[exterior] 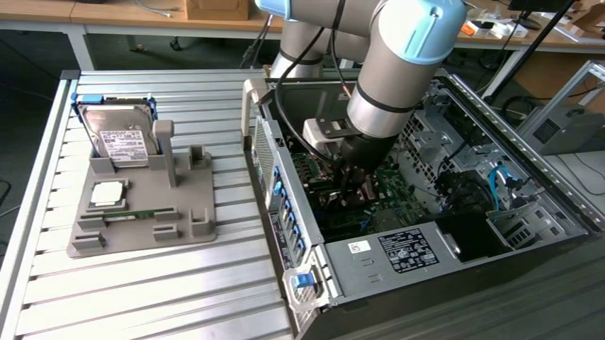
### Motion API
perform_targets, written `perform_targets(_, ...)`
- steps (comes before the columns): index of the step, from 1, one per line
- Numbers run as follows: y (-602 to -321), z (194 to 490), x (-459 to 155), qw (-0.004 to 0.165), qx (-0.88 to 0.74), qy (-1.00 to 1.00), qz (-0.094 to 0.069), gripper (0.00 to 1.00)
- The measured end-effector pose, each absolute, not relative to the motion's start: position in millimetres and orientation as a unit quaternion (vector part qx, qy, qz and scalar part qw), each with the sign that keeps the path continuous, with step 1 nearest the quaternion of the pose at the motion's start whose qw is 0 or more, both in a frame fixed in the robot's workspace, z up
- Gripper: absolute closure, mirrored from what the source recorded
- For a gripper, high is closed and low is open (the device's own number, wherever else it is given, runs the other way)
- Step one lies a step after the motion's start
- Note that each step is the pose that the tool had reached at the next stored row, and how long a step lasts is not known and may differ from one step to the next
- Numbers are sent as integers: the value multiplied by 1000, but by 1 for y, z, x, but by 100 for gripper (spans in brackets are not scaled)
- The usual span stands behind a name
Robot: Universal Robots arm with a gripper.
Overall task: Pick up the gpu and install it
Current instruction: 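Insert the gpu into the slot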
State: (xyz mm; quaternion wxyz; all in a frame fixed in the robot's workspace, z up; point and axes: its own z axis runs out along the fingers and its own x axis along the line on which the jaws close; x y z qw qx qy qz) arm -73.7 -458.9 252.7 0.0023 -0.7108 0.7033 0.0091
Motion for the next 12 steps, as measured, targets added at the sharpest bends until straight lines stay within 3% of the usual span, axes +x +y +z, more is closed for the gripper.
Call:
perform_targets(3, -459, 253, -74, 2, -711, 703, 9, 54)
perform_targets(12, -457, 267, -74, 3, -711, 703, 8, 54)
